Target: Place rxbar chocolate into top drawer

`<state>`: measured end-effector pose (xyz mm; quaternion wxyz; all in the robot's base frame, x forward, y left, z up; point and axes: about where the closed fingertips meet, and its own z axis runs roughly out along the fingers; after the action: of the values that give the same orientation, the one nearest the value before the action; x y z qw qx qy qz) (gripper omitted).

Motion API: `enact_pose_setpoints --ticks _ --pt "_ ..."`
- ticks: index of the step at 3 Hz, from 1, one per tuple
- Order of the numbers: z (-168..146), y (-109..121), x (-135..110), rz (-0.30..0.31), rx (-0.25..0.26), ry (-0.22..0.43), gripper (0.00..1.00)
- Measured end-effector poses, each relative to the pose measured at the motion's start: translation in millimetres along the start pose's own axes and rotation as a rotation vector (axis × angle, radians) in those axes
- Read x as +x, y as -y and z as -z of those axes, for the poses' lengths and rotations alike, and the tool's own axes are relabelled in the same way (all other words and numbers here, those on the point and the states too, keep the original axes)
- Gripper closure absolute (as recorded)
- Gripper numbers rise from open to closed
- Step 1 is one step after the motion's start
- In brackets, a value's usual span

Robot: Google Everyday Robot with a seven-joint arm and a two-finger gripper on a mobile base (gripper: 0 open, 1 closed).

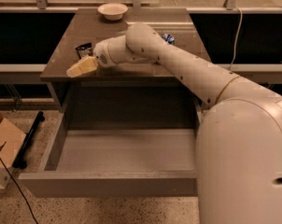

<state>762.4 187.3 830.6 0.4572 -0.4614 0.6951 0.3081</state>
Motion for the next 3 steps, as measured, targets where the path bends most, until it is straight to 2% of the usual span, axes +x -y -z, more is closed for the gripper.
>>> enact_pose_setpoints --ticks 2,3 --pt "-0.9 3.9 16.4 -0.033 0.001 -0.008 0.51" --pt "-0.1 3.5 15.6 -0.033 0.0 -0.009 0.82"
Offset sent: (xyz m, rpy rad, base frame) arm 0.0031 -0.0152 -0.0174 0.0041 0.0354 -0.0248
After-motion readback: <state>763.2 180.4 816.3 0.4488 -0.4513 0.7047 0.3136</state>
